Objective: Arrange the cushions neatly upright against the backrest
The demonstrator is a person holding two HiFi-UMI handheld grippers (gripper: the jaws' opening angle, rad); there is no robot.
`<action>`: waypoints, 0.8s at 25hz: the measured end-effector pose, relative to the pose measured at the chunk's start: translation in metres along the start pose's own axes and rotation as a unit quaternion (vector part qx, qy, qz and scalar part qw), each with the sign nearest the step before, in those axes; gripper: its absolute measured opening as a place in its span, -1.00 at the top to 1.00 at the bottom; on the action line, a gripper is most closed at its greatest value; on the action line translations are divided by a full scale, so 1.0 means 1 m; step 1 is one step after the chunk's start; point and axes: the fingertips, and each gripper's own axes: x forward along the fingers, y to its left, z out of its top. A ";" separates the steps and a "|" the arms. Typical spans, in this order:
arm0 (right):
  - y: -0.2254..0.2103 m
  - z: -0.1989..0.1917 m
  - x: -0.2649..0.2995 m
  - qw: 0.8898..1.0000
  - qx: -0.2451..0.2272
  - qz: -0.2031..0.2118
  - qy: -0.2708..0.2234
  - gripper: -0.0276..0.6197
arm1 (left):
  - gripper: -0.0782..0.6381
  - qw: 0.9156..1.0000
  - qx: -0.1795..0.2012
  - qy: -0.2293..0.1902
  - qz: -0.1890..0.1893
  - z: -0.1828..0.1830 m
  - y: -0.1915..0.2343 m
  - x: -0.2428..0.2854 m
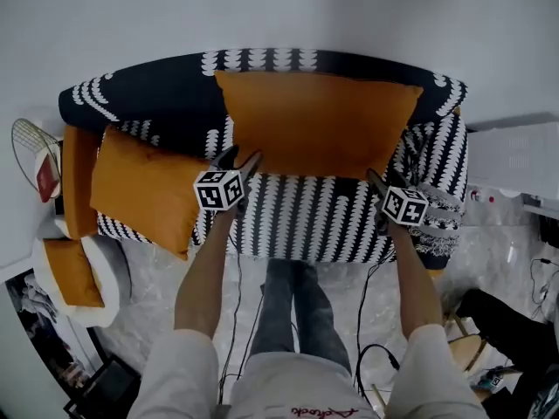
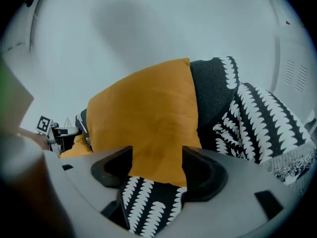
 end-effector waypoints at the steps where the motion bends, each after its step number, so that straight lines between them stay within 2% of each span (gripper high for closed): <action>1: 0.004 0.001 -0.005 1.000 -0.001 0.006 -0.004 -0.10 | -0.09 1.000 0.003 -0.003 -0.003 -0.001 -0.005 -0.005; 3: 0.014 0.003 -0.020 1.000 -0.006 0.012 -0.015 -0.01 | 0.03 1.000 0.009 -0.009 -0.005 -0.005 -0.015 -0.019; 6: 0.032 0.008 -0.050 0.999 -0.017 0.018 -0.040 0.42 | 0.36 1.000 0.016 -0.015 -0.009 -0.011 -0.033 -0.048; 7: 0.037 0.012 -0.057 0.998 -0.021 0.020 -0.048 0.55 | 0.41 1.000 0.018 -0.017 -0.013 -0.011 -0.038 -0.055; 10: 0.051 0.022 -0.076 0.997 -0.033 0.022 -0.066 0.80 | 0.61 0.999 0.019 -0.027 -0.026 -0.011 -0.054 -0.075; 13: 0.066 0.026 -0.100 0.996 -0.039 0.028 -0.078 0.83 | 0.69 0.998 0.019 -0.042 -0.033 -0.011 -0.070 -0.101; 20: 0.095 0.038 -0.138 0.992 -0.068 0.061 -0.085 0.83 | 0.70 0.996 0.046 -0.076 -0.027 0.006 -0.102 -0.155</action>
